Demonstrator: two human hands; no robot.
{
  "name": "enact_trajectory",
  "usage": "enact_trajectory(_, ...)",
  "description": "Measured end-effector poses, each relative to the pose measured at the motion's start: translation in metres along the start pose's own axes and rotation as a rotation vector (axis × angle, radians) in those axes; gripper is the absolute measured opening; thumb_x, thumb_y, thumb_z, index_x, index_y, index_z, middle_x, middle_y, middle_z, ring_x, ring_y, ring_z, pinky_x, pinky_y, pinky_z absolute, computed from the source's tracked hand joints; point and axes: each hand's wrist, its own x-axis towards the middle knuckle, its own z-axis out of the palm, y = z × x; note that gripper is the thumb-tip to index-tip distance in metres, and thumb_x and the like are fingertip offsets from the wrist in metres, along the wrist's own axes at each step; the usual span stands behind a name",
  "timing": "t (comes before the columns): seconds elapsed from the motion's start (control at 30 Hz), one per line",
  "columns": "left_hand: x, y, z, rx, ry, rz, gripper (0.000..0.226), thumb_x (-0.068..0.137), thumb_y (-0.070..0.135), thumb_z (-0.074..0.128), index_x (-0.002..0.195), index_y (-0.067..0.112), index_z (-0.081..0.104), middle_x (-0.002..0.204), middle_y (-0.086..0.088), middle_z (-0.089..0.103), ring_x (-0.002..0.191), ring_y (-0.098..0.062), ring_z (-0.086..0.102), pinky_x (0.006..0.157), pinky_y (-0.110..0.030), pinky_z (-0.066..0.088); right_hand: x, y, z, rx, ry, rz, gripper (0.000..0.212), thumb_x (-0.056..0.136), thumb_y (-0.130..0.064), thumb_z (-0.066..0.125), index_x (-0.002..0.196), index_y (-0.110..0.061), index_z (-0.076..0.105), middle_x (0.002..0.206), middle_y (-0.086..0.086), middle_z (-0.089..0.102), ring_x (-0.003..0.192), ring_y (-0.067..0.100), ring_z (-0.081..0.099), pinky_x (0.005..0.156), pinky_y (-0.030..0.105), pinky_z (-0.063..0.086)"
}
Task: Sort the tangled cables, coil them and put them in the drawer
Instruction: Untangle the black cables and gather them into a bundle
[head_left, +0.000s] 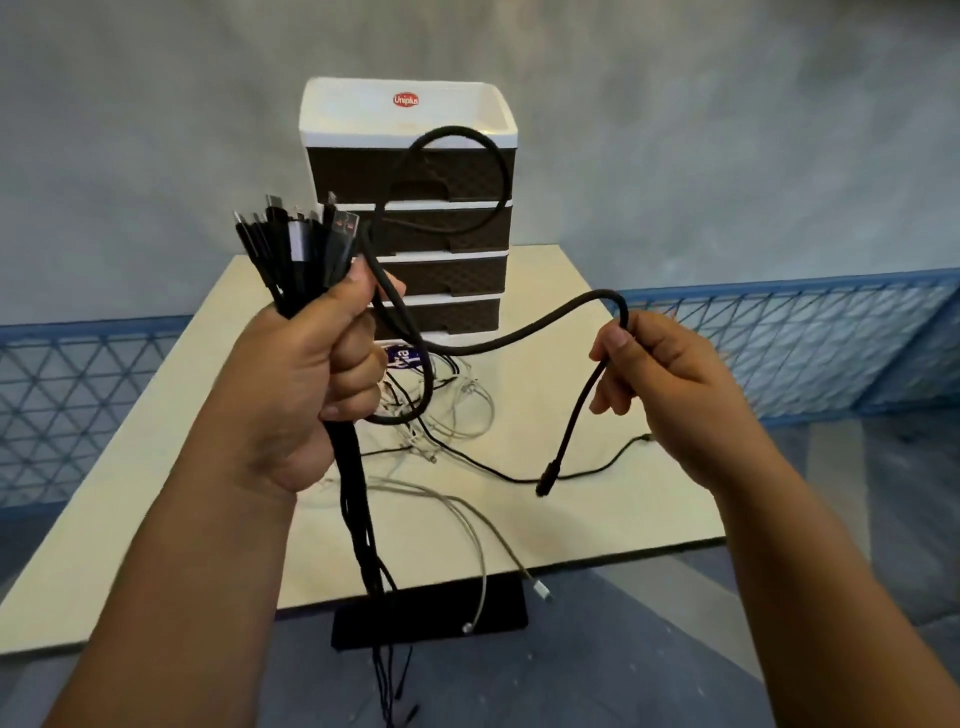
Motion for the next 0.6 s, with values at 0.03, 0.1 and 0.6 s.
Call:
enact_trajectory(0.03,-0.010,0.002,0.005,0.014,0.016,0.011,0.019,0.088,0.036,0.055,0.083,0.021,0.064,0.044,0.012,0.022,0.036,-0.001,0.016,0.036,-0.013,0.013,-0.011,0.000,-0.005,-0.007,-0.039,0.000,0.025,0.104,-0.028,0.044,0.087,-0.020,0.062,0.056,0.000,0.057,0.064,0.018,0.064,0.071,0.037,0.051)
enact_trajectory(0.1,-0.029,0.004,0.012,0.036,0.029,0.029,0.017,0.089,0.036,0.055,0.084,0.021,0.060,0.043,0.013,0.022,0.035,-0.001,0.016,0.036,-0.012,0.012,-0.031,0.005,-0.014,-0.041,-0.148,0.023,0.025,0.102,-0.031,0.046,0.085,-0.023,0.063,0.056,0.002,0.059,0.062,0.017,0.064,0.071,0.040,0.049)
enact_trajectory(0.6,-0.115,-0.037,0.055,0.382,-0.379,-0.260,0.014,0.082,0.031,0.068,0.077,0.018,0.072,0.049,0.004,0.023,0.042,-0.010,0.017,0.042,-0.015,0.016,-0.086,-0.013,-0.034,0.115,-0.162,-0.109,0.030,0.095,-0.028,0.049,0.124,-0.033,0.059,0.123,-0.012,0.063,0.114,0.007,0.059,0.097,0.032,0.048)
